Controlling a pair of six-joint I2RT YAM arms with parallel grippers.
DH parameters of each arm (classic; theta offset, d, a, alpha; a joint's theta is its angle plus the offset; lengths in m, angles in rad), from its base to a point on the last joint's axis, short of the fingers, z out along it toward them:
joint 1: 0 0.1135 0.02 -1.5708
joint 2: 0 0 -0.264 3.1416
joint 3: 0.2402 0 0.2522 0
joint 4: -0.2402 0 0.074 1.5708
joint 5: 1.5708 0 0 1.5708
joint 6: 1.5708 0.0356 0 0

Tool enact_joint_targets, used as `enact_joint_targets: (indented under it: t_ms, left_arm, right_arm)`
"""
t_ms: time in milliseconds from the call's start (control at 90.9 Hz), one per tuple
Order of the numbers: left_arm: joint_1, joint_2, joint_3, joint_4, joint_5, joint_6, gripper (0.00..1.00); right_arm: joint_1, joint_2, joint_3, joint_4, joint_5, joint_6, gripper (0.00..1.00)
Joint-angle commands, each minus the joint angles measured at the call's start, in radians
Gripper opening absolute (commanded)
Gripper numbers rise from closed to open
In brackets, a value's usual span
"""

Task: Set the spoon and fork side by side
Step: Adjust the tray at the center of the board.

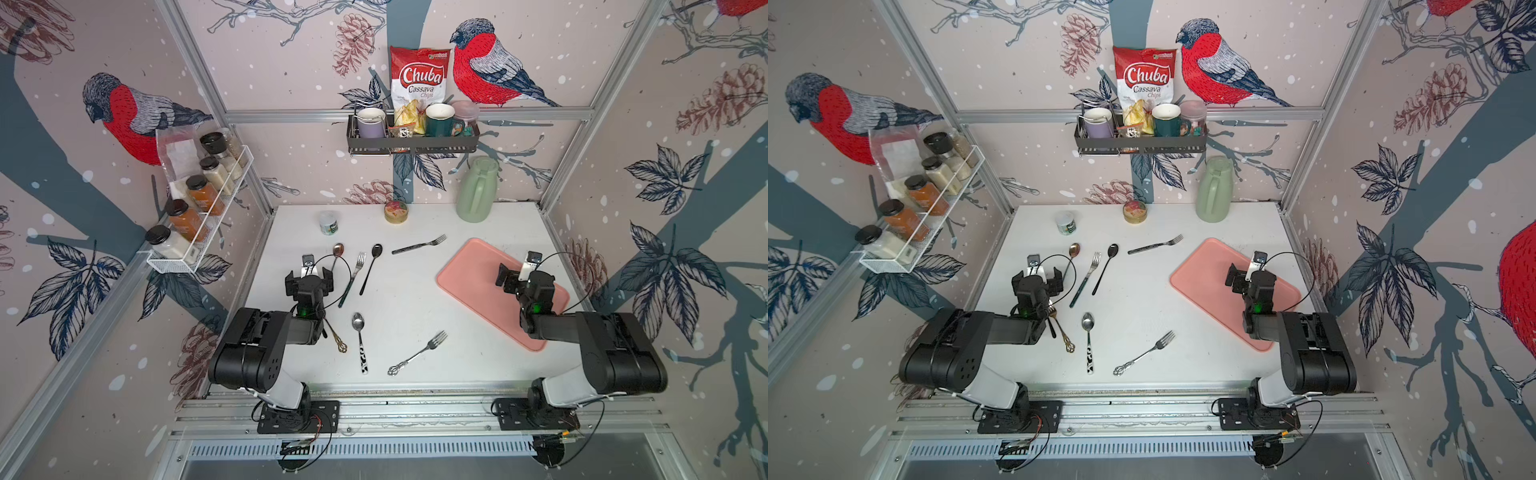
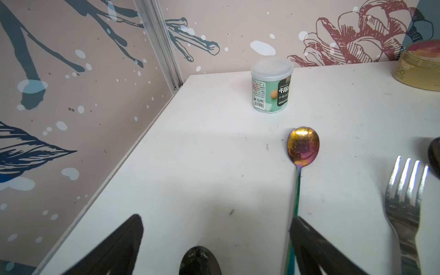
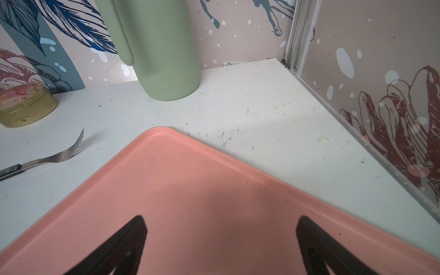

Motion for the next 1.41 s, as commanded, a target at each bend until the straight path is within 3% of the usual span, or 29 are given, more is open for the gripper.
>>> enact_joint_targets:
  t_ms: [0,539,638,781,847,1012,1100,1200,1288,1398]
  left_arm:
    - [0.001,-0.003,0.000,-0.001,0.000,-0.008,0.97]
    - [0.006,-0.003,0.008,-0.020,-0.033,-0.026,0.97]
    - [0.002,-0.046,-0.035,0.031,0.005,-0.007,0.97]
    - [-0.005,-0.261,0.010,-0.214,-0.063,-0.044,0.97]
    - [-0.005,-0.352,0.071,-0.415,-0.096,-0.091,0.97]
    - [-0.006,-0.457,0.223,-0.765,-0.209,-0.321,0.97]
    - [-0.009,-0.480,0.306,-0.915,-0.139,-0.392,0.97]
    - [-0.024,-0.479,0.318,-0.894,0.038,-0.429,0.96]
    - [-0.070,-0.428,0.362,-0.918,0.092,-0.423,0.95]
    - [-0.137,-0.297,0.508,-1.062,0.242,-0.381,0.85]
  right_arm:
    - [0.001,-0.001,0.002,0.003,0.010,-0.007,0.99]
    - [-0.004,-0.004,-0.002,0.013,0.007,-0.005,0.99]
    - [-0.003,-0.070,-0.009,-0.014,0.033,0.000,0.99]
    - [-0.007,-0.229,0.106,-0.403,0.143,0.055,0.99]
    - [-0.027,-0.292,0.195,-0.610,0.184,0.155,0.99]
    - [-0.116,-0.387,0.393,-1.105,0.152,0.475,0.99]
    - [-0.148,-0.446,0.396,-1.206,0.137,0.530,0.99]
    - [-0.177,-0.518,0.342,-1.268,0.145,0.599,0.99]
    - [-0.210,-0.547,0.305,-1.324,0.127,0.640,0.99]
    - [-0.248,-0.537,0.283,-1.398,0.102,0.619,0.84]
